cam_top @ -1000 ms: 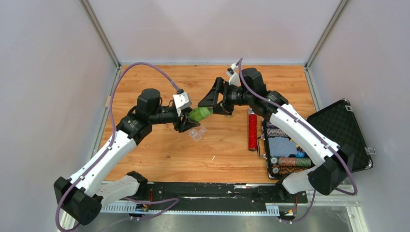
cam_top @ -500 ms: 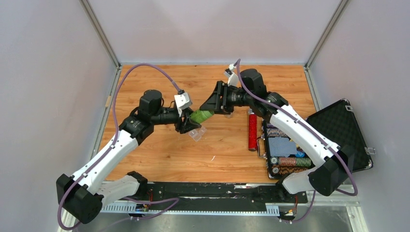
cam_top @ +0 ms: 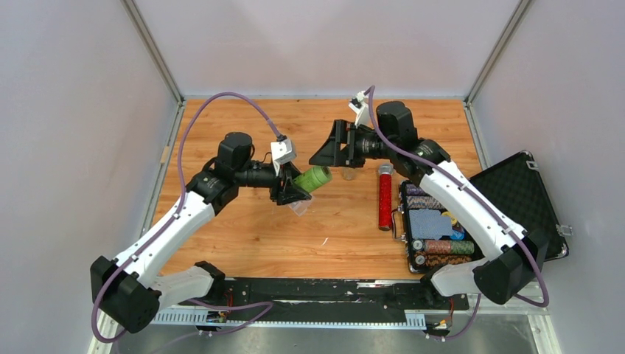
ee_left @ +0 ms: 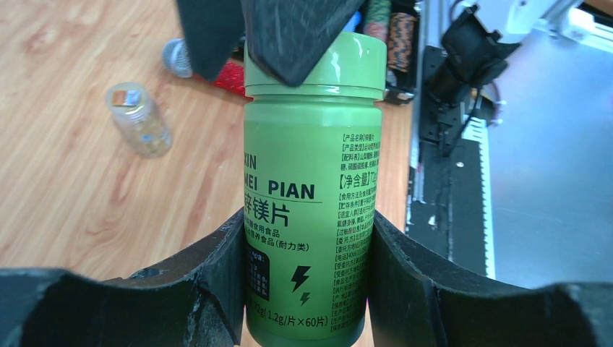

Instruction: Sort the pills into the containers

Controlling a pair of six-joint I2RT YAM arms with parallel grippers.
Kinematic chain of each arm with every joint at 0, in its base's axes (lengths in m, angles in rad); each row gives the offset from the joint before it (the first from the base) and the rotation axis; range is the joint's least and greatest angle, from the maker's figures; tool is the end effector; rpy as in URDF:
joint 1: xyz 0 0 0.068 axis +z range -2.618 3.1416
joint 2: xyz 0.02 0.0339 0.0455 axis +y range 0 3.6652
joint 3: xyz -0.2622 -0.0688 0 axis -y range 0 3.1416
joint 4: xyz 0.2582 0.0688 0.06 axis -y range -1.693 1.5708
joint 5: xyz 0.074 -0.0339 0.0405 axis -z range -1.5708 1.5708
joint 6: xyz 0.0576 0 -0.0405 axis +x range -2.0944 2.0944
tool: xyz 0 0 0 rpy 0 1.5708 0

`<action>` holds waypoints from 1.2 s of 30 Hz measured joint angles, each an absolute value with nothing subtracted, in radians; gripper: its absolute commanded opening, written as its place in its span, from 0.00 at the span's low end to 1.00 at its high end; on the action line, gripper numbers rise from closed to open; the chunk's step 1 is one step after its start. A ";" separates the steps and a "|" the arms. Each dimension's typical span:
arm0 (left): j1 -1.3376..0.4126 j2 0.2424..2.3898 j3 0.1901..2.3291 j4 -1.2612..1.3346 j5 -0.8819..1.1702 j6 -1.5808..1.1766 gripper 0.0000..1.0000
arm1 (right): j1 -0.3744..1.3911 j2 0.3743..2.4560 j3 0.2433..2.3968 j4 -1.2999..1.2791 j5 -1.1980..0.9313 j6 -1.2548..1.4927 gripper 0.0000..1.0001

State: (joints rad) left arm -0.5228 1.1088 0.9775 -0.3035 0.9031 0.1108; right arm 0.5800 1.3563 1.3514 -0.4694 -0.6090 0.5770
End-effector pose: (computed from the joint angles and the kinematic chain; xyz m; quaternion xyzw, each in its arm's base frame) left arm 0.2083 -0.1722 0.3277 0.4593 0.6476 -0.4591 0.3986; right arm 0.2584 0.2087 0.3731 -0.1575 0.8139 0.4861 0.2764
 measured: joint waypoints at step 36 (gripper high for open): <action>-0.520 1.087 1.032 -0.354 0.942 0.157 0.00 | 0.559 1.329 1.376 -0.527 -0.870 0.482 0.38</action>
